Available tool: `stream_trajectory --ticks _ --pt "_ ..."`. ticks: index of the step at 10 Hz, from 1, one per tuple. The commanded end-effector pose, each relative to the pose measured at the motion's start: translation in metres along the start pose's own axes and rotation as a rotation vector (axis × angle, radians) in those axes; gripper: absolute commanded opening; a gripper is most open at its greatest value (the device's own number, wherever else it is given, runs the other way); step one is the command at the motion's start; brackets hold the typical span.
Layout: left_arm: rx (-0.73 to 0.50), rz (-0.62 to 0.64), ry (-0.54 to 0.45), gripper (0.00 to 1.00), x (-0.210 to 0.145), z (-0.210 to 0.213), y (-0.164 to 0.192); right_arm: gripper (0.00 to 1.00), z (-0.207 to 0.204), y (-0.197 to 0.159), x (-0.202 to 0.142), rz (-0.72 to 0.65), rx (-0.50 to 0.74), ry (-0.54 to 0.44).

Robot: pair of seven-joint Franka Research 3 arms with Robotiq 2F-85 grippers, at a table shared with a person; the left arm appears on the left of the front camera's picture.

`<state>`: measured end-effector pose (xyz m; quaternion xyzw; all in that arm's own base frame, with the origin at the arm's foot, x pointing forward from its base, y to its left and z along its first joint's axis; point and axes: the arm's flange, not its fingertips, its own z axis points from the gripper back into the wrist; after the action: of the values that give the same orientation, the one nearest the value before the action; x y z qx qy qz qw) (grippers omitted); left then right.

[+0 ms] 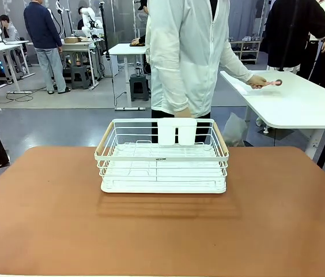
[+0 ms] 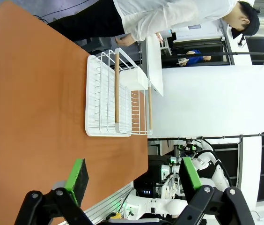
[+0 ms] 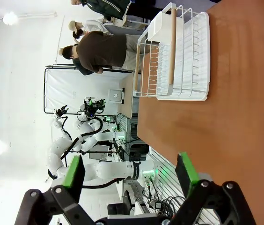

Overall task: Clean the table.
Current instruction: Pick up the Lint Roller when the human hands it over.

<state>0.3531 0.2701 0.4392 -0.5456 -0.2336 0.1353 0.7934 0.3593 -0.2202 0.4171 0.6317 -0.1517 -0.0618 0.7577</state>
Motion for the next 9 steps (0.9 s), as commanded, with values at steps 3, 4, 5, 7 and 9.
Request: stream_trajectory --ticks 3,4,5,7,9 --pt "-0.032 0.007 -0.010 1.00 0.0007 0.0024 -0.0016 1.00 -0.0005 0.0009 0.0003 0.007 0.022 -0.006" --pt "-0.032 0.007 -0.010 1.00 0.0007 0.0024 -0.0016 1.00 -0.0005 0.0009 0.0003 0.007 0.022 -0.006" --pt "-0.032 0.007 -0.010 1.00 0.0007 0.0024 -0.0016 1.00 -0.0005 0.0009 0.0003 0.007 0.022 -0.006" --pt "-0.032 0.007 -0.010 1.00 0.0007 0.0024 -0.0016 1.00 -0.0005 0.0009 0.0003 0.007 0.022 -0.006" --pt "-0.032 0.007 -0.010 1.00 0.0007 0.0024 -0.0016 1.00 -0.0005 0.0009 0.0003 0.007 0.022 -0.006"
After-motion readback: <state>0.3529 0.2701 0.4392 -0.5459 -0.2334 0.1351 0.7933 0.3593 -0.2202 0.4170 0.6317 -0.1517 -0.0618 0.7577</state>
